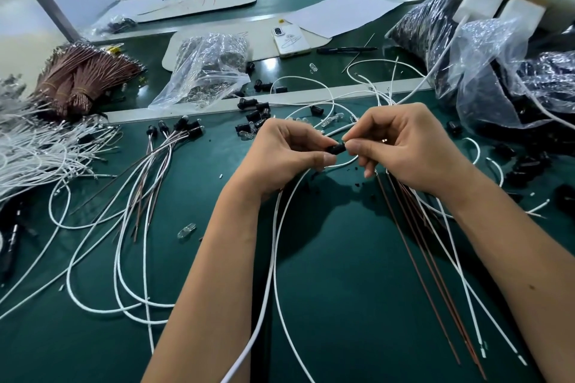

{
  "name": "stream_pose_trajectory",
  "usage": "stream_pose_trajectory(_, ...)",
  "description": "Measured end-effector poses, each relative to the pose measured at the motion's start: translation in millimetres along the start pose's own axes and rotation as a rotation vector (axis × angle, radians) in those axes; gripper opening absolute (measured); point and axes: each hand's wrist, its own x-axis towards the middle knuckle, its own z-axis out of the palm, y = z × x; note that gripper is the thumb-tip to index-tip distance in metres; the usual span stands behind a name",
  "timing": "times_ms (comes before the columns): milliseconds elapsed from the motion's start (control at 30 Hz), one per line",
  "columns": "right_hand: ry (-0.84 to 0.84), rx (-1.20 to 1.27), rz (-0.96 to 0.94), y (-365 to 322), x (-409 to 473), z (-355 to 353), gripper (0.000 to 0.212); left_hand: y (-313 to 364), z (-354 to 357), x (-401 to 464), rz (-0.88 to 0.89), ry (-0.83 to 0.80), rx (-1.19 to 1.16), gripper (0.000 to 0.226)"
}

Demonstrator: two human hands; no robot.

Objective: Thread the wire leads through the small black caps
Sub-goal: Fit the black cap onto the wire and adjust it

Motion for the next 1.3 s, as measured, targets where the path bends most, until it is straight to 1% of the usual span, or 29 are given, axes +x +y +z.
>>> stream_pose_trajectory(100, 0.013, 0.001, 0.021, 2.0, 0.3, 0.9, 0.006, 2.3, 3.1, 0.7, 0.033, 0.021, 0.036, 0.021)
stream_pose_trajectory(200, -0.014, 0.037, 0.057, 2.4, 0.4, -0.6, 0.007, 4.4, 4.1, 0.5, 0.045, 0.008, 0.09, 0.02)
stream_pose_trajectory(367, 0.008, 0.167, 0.048, 0.6, -0.4, 1.7, 0.007, 4.8, 4.5, 0.0, 0.047, 0.016, 0.02, 0.02)
stream_pose_trajectory(467, 0.026, 0.239, 0.064, 0.9, -1.6, 6.0, 0.012, 2.5, 4.7, 0.2, 0.046, 0.009, -0.011, 0.02)
stream_pose_trajectory(633, 0.095, 0.344, 0.135, 2.3, 0.0, 8.6, 0.021, -0.3, 6.5, 2.7, 0.016, 0.05, -0.103, 0.017)
stream_pose_trajectory(700, 0.113, 0.388, 0.187, 2.7, 0.8, 7.4, 0.017, -0.5, 8.0, 3.6, 0.011, 0.058, -0.108, 0.017)
stream_pose_trajectory(800, 0.141, 0.394, 0.226, 3.8, 1.2, 7.1, 0.011, -1.6, 9.3, 4.9, 0.011, 0.066, -0.101, 0.018)
stream_pose_trajectory(900, 0.163, 0.387, 0.209, 2.7, 1.3, 9.8, 0.012, -2.2, 11.1, 5.2, 0.016, 0.085, -0.114, 0.019)
stream_pose_trajectory(1033, 0.173, 0.377, 0.19, 2.7, 0.9, 13.3, 0.008, -3.0, 13.2, 5.4, 0.026, 0.093, -0.142, 0.019)
stream_pose_trajectory(1300, 0.173, 0.348, 0.2, 2.6, 0.7, 17.8, 0.01, -2.2, 16.0, 2.9, -0.006, 0.103, -0.162, 0.018)
